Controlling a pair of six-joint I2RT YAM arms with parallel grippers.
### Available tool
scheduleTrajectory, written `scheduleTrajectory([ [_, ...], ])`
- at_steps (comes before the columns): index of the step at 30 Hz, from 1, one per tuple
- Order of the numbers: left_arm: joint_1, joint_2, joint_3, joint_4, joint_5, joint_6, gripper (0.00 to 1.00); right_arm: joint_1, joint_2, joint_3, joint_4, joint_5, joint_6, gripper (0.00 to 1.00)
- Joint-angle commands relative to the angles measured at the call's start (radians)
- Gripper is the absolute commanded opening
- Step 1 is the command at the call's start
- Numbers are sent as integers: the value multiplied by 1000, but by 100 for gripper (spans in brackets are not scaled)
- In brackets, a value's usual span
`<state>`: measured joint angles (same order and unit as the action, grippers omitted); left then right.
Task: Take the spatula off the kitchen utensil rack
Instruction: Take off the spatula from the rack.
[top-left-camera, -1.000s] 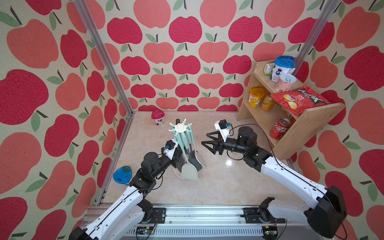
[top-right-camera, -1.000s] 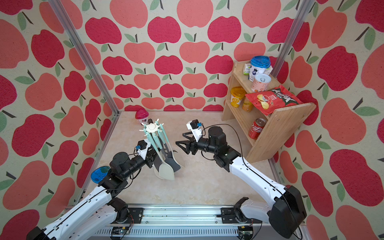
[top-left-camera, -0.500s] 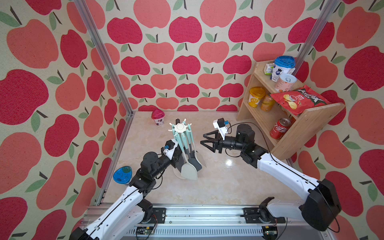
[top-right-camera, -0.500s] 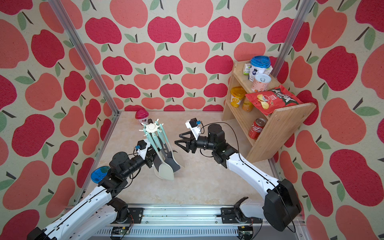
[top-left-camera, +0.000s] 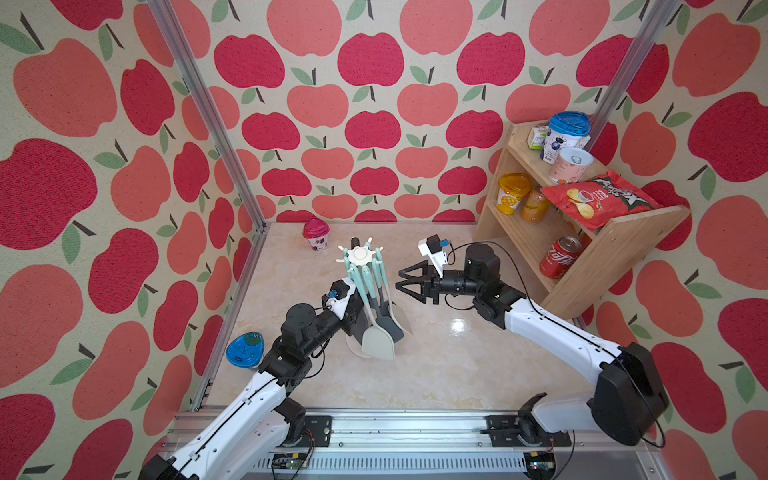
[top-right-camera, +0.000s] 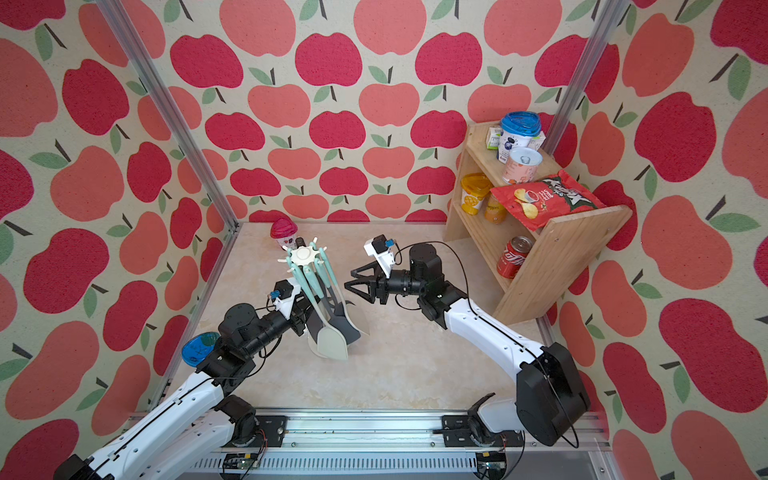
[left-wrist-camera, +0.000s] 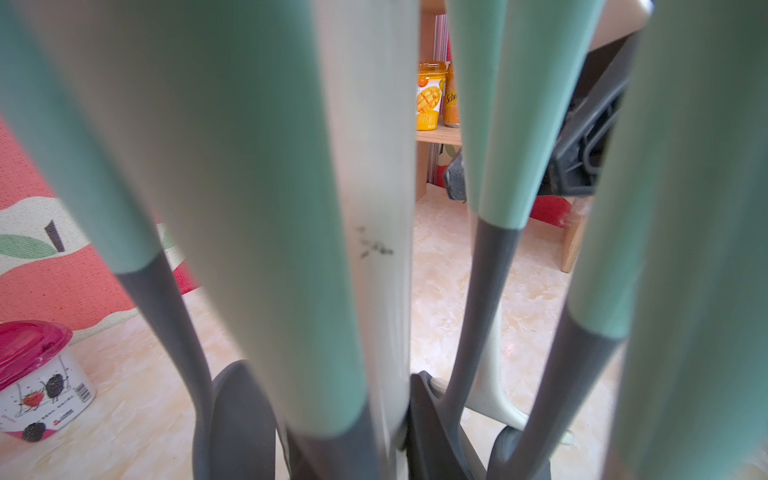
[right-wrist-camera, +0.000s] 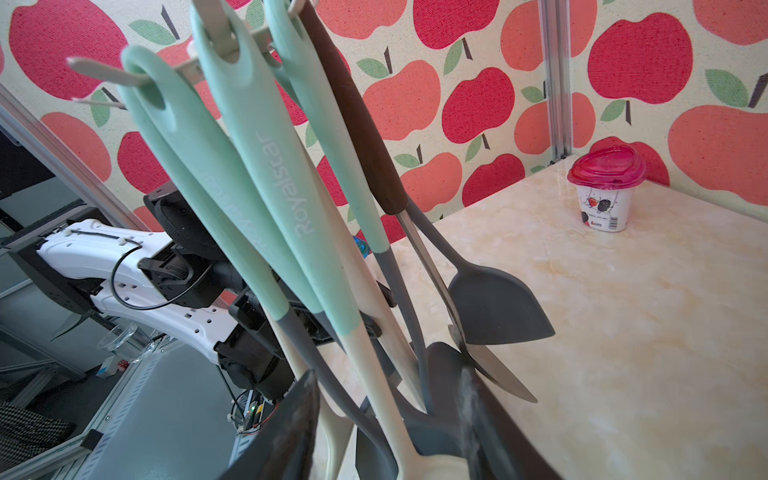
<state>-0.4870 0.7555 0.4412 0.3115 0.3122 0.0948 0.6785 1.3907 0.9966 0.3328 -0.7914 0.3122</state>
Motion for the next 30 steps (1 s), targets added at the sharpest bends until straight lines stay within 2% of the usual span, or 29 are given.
scheduleTrajectory([
  [1, 28, 24, -26, -54, -74, 63, 0, 5, 25, 43, 54, -66, 30, 55],
  [14, 47, 42, -56, -11, -63, 35, 0, 54, 75, 87, 87, -88, 3, 51],
  [30, 71, 90, -41, 18, 1, 37, 0, 84, 119, 106, 30, 1, -111, 46],
])
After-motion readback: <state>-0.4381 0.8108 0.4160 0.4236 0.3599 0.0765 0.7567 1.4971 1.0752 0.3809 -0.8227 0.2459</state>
